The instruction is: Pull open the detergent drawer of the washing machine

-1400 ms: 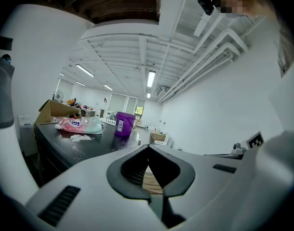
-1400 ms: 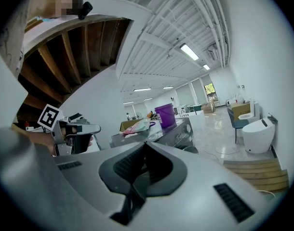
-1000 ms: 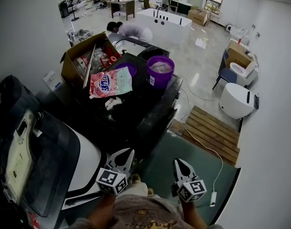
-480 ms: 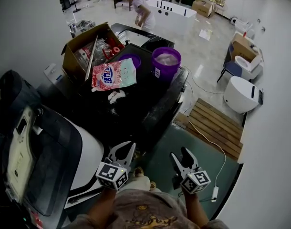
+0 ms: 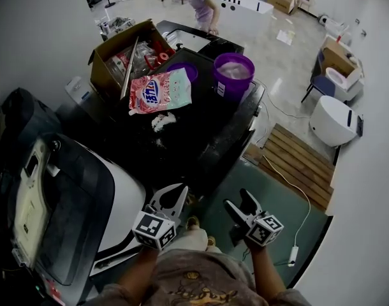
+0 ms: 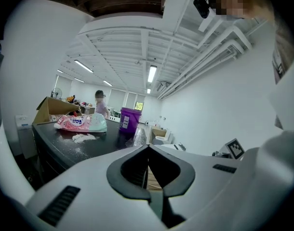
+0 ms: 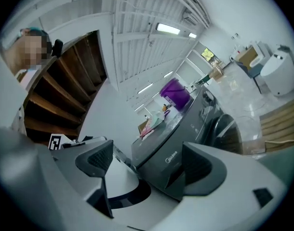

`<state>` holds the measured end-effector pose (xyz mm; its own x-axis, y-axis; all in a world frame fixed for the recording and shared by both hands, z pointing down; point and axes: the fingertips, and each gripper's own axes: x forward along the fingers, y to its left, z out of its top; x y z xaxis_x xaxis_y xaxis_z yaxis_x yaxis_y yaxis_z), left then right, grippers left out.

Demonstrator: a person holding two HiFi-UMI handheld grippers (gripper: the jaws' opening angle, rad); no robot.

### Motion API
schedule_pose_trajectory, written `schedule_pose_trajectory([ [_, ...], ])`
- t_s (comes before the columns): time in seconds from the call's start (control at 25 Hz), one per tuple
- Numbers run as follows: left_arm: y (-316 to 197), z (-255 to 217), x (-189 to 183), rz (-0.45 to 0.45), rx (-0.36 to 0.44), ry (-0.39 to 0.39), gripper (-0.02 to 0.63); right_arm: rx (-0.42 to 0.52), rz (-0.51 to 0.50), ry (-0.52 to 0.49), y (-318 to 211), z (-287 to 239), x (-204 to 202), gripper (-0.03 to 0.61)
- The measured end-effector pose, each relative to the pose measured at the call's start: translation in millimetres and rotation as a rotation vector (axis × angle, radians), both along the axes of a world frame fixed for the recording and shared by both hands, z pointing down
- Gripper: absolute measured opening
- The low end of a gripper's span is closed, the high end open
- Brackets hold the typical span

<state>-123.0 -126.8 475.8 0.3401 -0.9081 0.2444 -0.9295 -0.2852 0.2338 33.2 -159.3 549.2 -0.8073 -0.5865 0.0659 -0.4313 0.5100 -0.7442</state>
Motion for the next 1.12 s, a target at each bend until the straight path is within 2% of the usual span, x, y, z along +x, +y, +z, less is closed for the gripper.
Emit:
schedule_pose_trajectory([
  [0.16,-1.7,4.6,-0.3,0.01,-0.009,-0.021,0.021,0.014,-0.112,-0.002,-4.2,34.4,-18.3,0.437],
  [0.32,-1.7,12.3,-3.7,0.016,-0.029,-0.058,0.021,-0.043,-0.165,-0.038,-11.3,61.6,-37.6,0.437],
  [0.6,-0.6,21.3,-10.4,0.004,-0.052,-0.062,0.021,-0.178,-0.183,-0.2,-32.4,96.2,-59.8,0.437],
  [0.8,3.2,27.9,-18.3,-0.01,-0.077,-0.079,0.021,-0.136,-0.221,-0.328,-47.0,85.9,-79.0,0.437],
  [1.12,2.6,34.7,-30.5,-0.046,-0.091,-0.059,0.021,-0.191,-0.212,-0.407,-61.0,106.4,-84.6,0.436],
])
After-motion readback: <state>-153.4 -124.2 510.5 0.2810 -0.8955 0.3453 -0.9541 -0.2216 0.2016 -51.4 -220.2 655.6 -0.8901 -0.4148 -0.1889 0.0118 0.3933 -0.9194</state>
